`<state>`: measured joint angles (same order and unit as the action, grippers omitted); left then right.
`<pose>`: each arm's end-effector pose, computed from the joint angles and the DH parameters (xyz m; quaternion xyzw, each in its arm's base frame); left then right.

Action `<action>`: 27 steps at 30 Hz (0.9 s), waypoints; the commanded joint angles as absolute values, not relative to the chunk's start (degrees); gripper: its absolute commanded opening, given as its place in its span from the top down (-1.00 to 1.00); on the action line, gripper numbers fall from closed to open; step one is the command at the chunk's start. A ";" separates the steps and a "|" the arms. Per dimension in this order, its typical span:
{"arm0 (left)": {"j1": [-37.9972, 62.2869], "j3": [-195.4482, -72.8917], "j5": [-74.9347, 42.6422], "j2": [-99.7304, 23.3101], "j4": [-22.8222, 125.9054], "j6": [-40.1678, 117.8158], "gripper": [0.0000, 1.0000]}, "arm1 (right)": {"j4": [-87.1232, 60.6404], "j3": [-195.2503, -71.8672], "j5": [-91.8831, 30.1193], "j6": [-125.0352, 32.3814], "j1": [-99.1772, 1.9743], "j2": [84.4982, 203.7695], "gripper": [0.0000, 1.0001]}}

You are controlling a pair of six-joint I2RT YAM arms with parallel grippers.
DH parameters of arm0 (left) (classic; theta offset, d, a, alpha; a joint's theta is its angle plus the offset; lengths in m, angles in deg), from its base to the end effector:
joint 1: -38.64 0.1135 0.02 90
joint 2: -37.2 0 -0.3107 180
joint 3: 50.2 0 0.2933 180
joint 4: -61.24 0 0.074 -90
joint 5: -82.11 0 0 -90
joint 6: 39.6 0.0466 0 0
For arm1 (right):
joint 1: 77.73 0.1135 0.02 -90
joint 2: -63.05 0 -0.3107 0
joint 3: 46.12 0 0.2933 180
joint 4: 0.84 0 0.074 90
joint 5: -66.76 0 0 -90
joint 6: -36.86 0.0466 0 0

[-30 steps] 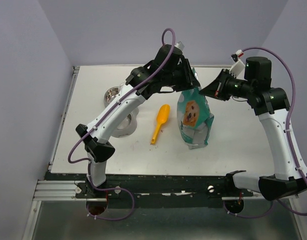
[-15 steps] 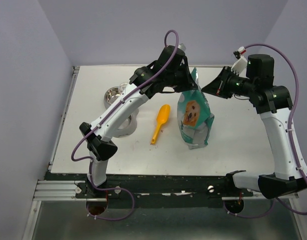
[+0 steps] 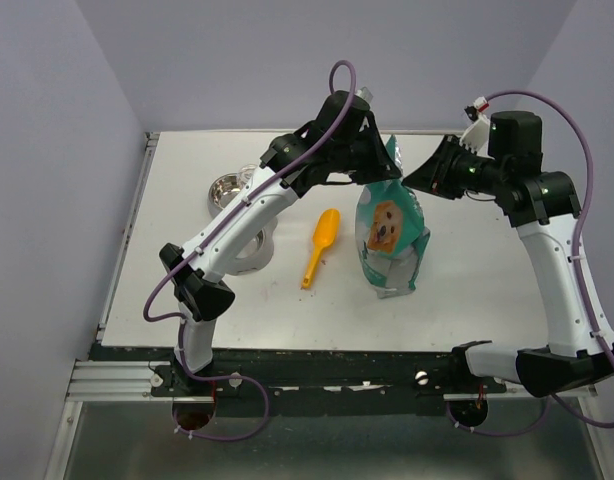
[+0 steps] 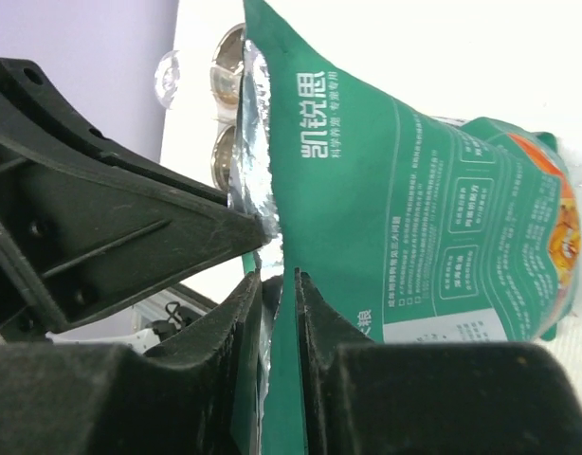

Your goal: Serve the pet food

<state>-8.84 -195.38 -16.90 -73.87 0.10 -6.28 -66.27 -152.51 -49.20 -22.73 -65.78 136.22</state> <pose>0.3200 -0.3598 0.5134 -0.0273 0.8507 -0.4519 0.2671 0.2633 0.0766 0.5098 0.0297 0.8595 0.3535 0.3680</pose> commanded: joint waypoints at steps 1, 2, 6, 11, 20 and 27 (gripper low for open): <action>-8.82 -195.24 -20.98 -71.88 4.26 -8.31 0.51 | -73.80 -156.88 -40.74 -23.43 -65.51 136.35 0.42; -8.82 -195.24 -21.24 -71.96 4.35 -8.31 0.46 | -73.99 -157.15 -40.91 -23.43 -65.51 136.01 0.38; -8.55 -194.98 -21.51 -72.23 4.35 -8.39 0.44 | -72.33 -155.05 -45.29 -22.03 -65.51 135.04 0.36; -8.55 -194.80 -21.95 -72.23 4.26 -8.48 0.49 | -66.27 -150.83 -52.23 -19.22 -65.51 133.81 0.39; -8.55 -194.72 -22.65 -72.05 4.52 -8.22 0.38 | -66.52 -153.99 -48.38 -17.81 -65.60 135.21 0.40; -8.47 -194.63 -22.92 -72.23 4.70 -8.13 0.32 | -67.31 -156.18 -44.43 -18.16 -65.77 134.94 0.46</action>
<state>-8.45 -194.92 -21.10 -73.87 3.13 -7.99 -66.34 -152.62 -47.62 -18.07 -65.78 134.78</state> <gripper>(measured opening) 0.311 0.274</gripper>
